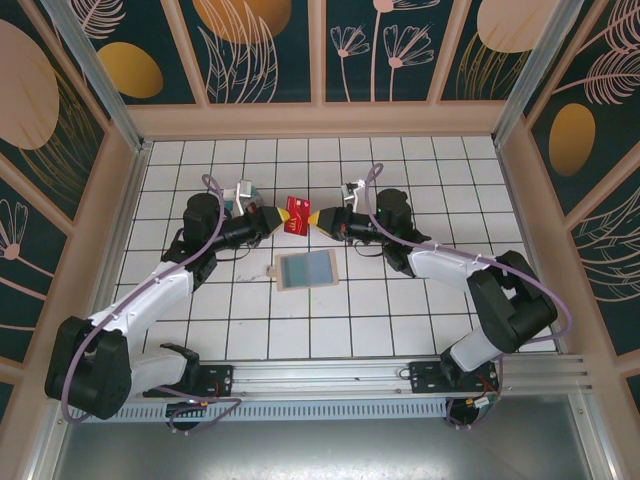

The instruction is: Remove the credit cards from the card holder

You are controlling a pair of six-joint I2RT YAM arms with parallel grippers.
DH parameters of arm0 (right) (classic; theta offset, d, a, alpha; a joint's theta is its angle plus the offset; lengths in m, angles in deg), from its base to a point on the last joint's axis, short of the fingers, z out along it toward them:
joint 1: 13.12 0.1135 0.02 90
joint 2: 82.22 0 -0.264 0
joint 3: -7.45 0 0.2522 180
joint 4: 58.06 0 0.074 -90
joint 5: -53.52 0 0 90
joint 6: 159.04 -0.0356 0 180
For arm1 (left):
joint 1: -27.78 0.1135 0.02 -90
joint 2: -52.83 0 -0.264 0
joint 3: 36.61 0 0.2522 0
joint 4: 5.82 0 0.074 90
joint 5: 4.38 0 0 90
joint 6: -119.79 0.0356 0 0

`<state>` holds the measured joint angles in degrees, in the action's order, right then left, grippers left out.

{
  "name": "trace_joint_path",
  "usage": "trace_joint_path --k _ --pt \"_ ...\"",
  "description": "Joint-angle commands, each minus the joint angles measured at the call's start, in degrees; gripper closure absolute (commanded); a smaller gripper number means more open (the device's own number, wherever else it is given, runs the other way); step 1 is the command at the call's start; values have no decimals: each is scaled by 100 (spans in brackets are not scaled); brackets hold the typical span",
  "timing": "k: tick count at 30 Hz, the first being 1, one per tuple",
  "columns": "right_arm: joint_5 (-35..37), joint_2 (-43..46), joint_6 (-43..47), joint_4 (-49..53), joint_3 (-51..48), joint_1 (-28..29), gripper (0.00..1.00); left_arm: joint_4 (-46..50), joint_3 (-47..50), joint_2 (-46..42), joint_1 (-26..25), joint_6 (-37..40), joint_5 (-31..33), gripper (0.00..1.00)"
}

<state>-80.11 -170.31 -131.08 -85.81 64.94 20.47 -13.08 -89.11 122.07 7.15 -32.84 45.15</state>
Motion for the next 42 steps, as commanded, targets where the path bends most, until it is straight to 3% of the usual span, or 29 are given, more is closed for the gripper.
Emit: trace_joint_path --k 1,3,5,7,11,18,28,42 --pt "-198 -30 124 -126 127 14 89 -51 -20 -154 32 221 -20 100" --pt "-182 44 315 136 161 -1 70 497 -183 -190 32 652 139 100" --pt "-127 150 540 458 196 -38 43 1079 -354 -207 32 1169 377 100" --pt "-29 306 844 877 234 -94 22 1740 -558 -193 32 1751 679 100" --pt "122 574 1611 1895 443 -133 5 2652 -881 -100 33 2904 1367 100" --pt "312 995 2665 3115 600 -190 1 2985 -1070 -62 32 4850 2611 100" --pt "234 1238 3427 3578 532 -375 1 3452 -1444 169 32 7666 3237 100" --pt "1103 1479 3328 3107 16 -379 1 3517 -1536 1061 32 9352 3643 100"
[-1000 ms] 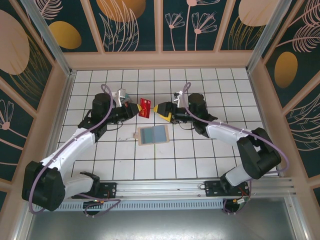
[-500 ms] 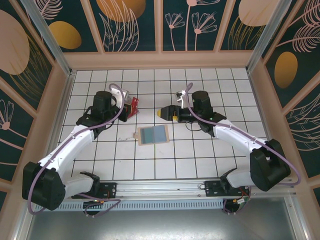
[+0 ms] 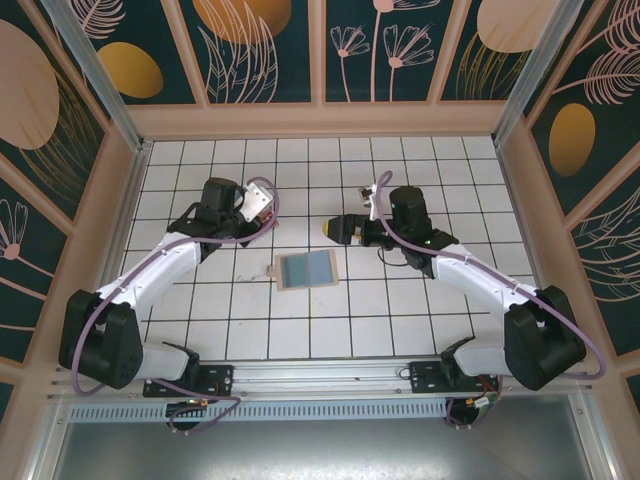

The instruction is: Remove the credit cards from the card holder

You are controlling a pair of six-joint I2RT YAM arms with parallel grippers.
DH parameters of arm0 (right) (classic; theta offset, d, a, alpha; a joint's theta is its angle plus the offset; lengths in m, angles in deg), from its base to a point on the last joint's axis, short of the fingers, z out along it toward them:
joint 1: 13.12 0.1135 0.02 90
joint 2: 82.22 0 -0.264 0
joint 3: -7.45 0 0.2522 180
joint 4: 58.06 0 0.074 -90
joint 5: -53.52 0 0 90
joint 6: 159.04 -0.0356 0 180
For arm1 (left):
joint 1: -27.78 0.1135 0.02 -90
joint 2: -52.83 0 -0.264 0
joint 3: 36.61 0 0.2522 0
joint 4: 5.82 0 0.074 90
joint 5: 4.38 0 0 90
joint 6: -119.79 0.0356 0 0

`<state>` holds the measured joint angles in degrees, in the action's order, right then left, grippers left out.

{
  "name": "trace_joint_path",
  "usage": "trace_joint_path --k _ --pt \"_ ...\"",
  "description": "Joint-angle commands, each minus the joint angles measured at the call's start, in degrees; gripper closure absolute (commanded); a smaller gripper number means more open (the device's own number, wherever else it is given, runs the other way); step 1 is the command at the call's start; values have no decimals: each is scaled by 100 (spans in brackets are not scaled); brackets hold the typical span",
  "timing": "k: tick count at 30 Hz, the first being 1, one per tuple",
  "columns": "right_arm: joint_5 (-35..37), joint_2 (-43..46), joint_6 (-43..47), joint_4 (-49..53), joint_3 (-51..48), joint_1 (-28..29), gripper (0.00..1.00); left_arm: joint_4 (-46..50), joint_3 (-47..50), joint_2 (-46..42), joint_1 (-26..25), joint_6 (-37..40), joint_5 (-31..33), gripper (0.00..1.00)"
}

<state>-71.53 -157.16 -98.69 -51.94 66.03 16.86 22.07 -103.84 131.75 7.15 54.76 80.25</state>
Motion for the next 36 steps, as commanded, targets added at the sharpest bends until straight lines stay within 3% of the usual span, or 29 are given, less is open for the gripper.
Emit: trace_joint_path --k 1,22,36 --pt "287 172 107 -282 -109 -20 1 -53 -25 123 36 672 173 100" --pt "323 393 315 200 -145 -36 1 -596 -46 1018 132 1031 611 100" --pt "175 273 308 109 -193 -87 1 -90 -540 1083 146 1044 404 100"
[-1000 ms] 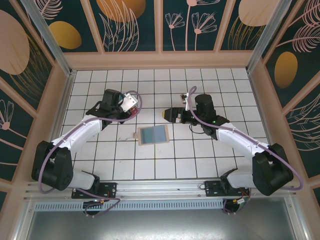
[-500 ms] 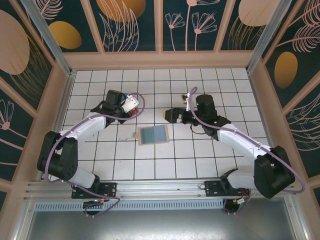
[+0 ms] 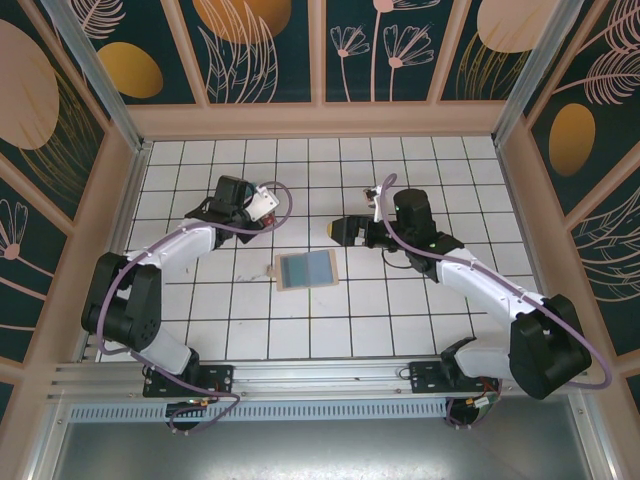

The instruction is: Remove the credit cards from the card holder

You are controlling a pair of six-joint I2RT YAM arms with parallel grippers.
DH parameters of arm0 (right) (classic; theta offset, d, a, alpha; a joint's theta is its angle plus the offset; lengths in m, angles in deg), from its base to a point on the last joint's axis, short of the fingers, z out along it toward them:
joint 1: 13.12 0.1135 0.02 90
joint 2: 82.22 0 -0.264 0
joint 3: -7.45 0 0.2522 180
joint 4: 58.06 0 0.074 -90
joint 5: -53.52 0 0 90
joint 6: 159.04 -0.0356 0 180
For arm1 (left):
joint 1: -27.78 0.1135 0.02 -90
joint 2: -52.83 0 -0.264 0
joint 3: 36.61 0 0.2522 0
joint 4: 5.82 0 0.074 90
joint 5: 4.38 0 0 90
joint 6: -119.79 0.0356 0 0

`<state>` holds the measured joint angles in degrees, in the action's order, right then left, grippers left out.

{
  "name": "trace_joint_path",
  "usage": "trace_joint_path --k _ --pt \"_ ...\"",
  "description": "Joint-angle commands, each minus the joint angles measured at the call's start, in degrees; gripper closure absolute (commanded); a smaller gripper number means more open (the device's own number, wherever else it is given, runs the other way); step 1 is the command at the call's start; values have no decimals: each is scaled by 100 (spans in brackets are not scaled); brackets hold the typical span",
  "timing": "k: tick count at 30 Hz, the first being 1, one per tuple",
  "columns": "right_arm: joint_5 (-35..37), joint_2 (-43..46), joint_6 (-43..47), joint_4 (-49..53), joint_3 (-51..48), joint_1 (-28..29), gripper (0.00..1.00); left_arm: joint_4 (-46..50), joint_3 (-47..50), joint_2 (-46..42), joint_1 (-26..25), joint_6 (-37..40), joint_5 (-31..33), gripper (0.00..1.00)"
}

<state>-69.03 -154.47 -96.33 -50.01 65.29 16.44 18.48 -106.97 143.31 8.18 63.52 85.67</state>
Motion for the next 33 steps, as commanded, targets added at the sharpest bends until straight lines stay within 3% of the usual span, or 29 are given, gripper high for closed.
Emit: trace_joint_path --k 1,10,26,28,33 --pt "-92 -19 74 -100 -112 -51 1 317 -248 -105 43 214 -132 100" --pt "-203 -200 83 -167 -48 -82 1 373 -361 -27 43 658 96 100" --pt "-422 -263 157 -131 -67 -287 1 282 -200 381 43 676 181 97" --pt "-453 -263 162 -132 -76 -310 1 273 -180 392 43 661 229 93" --pt "-486 -255 173 -126 -85 -359 1 244 -291 465 43 441 325 66"
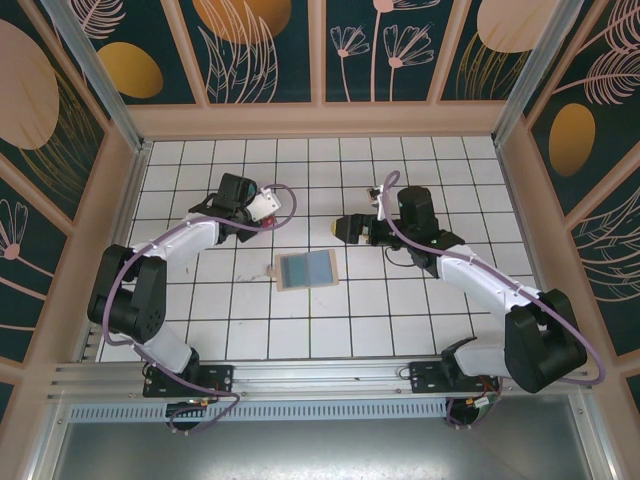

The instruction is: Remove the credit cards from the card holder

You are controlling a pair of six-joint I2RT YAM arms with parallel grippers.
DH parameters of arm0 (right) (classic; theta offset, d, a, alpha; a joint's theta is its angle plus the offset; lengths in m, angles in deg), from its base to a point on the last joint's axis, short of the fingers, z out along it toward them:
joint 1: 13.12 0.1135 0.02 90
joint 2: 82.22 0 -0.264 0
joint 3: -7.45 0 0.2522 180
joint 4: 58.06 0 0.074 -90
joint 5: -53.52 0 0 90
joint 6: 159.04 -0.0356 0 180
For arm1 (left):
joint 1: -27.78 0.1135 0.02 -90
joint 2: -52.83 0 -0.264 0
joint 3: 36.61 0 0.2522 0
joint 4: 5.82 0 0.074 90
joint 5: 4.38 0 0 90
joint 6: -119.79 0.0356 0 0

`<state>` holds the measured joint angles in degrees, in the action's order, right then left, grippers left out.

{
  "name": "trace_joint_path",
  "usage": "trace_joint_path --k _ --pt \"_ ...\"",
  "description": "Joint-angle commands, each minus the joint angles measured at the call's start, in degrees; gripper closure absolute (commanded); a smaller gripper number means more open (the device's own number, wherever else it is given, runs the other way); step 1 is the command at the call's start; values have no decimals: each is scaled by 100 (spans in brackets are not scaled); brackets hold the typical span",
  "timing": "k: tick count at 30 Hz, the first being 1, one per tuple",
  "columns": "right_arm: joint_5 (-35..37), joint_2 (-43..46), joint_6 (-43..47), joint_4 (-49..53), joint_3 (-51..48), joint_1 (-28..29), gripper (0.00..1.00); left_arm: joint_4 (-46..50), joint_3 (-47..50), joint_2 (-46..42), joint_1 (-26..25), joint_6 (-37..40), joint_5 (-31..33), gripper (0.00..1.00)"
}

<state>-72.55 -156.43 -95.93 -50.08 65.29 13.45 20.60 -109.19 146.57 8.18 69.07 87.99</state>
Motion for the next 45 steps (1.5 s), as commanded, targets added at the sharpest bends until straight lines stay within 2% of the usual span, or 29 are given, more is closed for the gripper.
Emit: trace_joint_path --k 1,10,13,15,17,19,21,23,28,31,33,34,35,37,40,43,45 --pt "-150 -58 141 -125 -90 -68 1 50 -110 163 43 -155 108 65" --pt "-168 -76 157 -125 -93 -125 1 -67 -359 225 52 -465 413 64" --pt "-92 -58 158 -115 -110 -121 1 -46 -474 144 65 -762 382 49" --pt "-22 -58 166 -104 -110 -117 1 -53 -523 49 70 -1016 355 47" --pt "187 -74 158 8 -77 -100 1 -124 -544 -100 69 -1414 362 43" --pt "279 -172 291 259 52 -60 1 -179 -548 -244 65 -1885 482 44" --pt "666 -265 422 524 193 52 1 -193 -575 -427 70 -2405 561 43" --pt "1004 -339 525 694 289 188 1 -257 -523 -690 70 -2947 597 33" --pt "1721 -697 597 1054 554 446 1 -254 -384 -1341 66 -4071 708 27" --pt "1788 -869 563 1011 559 658 4 111 -418 -1624 70 -4711 418 24" --pt "1743 -989 547 956 545 735 18 359 -404 -1799 65 -5165 332 25" --pt "1684 -1066 532 924 540 758 27 462 -357 -1901 70 -5380 248 26" --pt "1621 -1158 500 902 547 777 41 564 -305 -1996 69 -5585 151 26" --pt "1541 -1360 442 928 575 802 59 674 -142 -2193 65 -5842 -143 26" --pt "1484 -1655 272 928 576 815 86 321 515 -2563 70 -6385 -700 30" --pt "1378 -1833 168 832 491 836 100 137 950 -2730 70 -6934 -1090 32" --pt "1401 -1936 126 833 446 850 100 -38 1219 -2788 64 -7381 -1370 34"
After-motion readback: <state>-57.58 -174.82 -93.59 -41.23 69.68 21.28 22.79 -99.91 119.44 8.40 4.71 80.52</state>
